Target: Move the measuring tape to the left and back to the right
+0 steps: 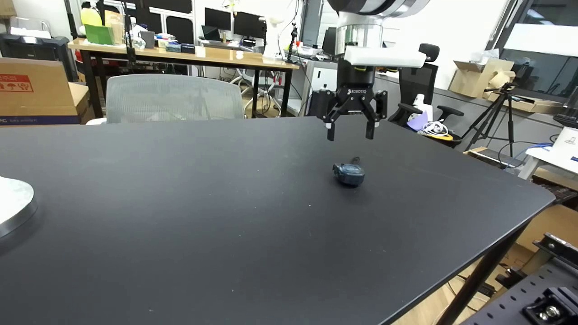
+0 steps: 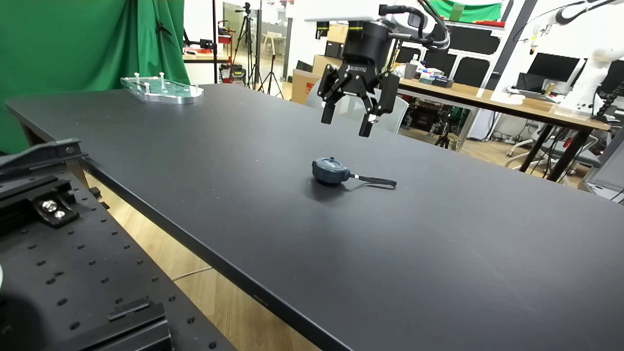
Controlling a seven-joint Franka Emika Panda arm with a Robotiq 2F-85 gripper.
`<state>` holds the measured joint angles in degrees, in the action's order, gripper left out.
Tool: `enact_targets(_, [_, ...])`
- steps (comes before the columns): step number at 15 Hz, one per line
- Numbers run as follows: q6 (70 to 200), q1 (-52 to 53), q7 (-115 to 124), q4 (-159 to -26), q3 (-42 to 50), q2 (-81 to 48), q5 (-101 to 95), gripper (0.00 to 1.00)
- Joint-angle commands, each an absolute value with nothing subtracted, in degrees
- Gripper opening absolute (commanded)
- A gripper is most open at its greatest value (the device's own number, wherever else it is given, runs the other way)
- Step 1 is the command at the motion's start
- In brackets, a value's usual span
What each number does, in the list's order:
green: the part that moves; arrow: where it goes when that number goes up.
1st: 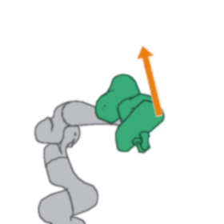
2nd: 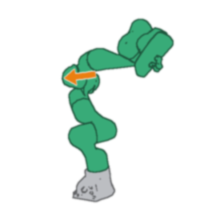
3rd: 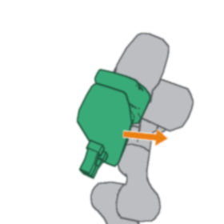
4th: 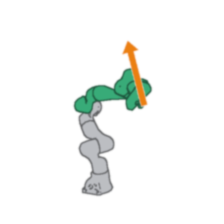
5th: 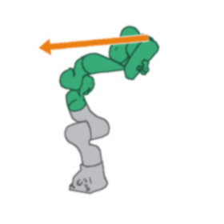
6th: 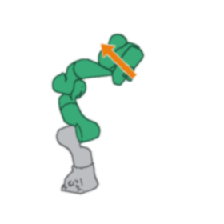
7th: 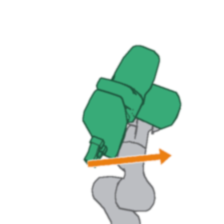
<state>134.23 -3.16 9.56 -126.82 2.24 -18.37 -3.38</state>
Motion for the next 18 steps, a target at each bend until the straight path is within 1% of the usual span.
enact_targets(1, [136.59,-2.77,9.09,-128.19,2.97,-19.26,-2.38,1.00])
enact_targets(7, [140.30,-3.10,8.12,-129.07,3.11,-22.28,-0.67,1.00])
enact_targets(15, [141.74,-3.59,7.05,-128.65,3.53,-25.24,1.34,1.00])
enact_targets(16, [141.89,-3.65,7.02,-128.67,3.59,-25.43,1.51,0.75])
enact_targets(17, [141.96,-3.70,6.93,-128.66,3.64,-25.58,1.72,0.74])
enact_targets(18, [142.16,-3.74,6.89,-128.66,3.72,-25.68,2.04,0.66])
